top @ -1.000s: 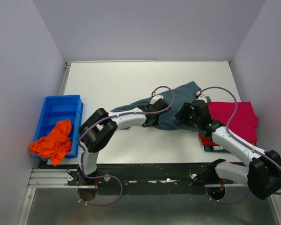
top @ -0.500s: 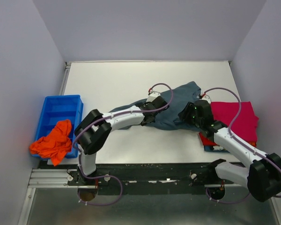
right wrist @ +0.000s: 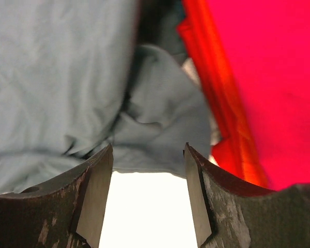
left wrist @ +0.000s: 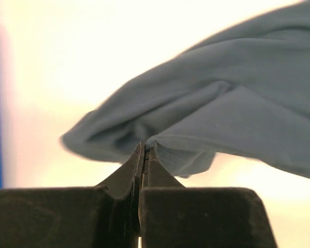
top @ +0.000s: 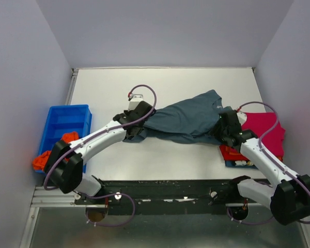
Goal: Fold and stack the t-shirts
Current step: Flatten out the tshirt
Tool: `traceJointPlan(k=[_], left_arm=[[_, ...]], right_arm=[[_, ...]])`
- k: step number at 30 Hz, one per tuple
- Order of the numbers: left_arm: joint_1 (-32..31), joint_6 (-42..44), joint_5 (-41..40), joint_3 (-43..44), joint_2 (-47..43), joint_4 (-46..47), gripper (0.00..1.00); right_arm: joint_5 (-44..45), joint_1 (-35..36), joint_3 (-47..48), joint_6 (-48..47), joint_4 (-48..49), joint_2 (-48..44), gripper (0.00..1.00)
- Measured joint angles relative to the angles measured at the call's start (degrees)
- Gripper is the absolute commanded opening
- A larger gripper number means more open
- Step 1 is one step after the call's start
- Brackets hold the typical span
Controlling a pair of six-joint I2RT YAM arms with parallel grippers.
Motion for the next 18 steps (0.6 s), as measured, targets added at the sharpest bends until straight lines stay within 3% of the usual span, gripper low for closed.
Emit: traceJointPlan(k=[5, 13, 18], left_arm=[[6.0, -2.1, -1.9, -8.1, -11.0, -0.9, 0.0], [7.8, -6.4, -2.6, -16.5, -24.6, -0.1, 0.0], [8.4, -8.5, -3.1, -19.8, -28.0, 0.0, 0.0]], right_arm=[[1.8, -3.9, 0.0, 1.8, -5.0, -3.7, 0.66], [-1.0, -6.9, -5.0, 3.6, -3.1, -3.8, 0.65], [-6.1, -6.9, -6.3, 4.1, 1.2, 1.5, 0.54]])
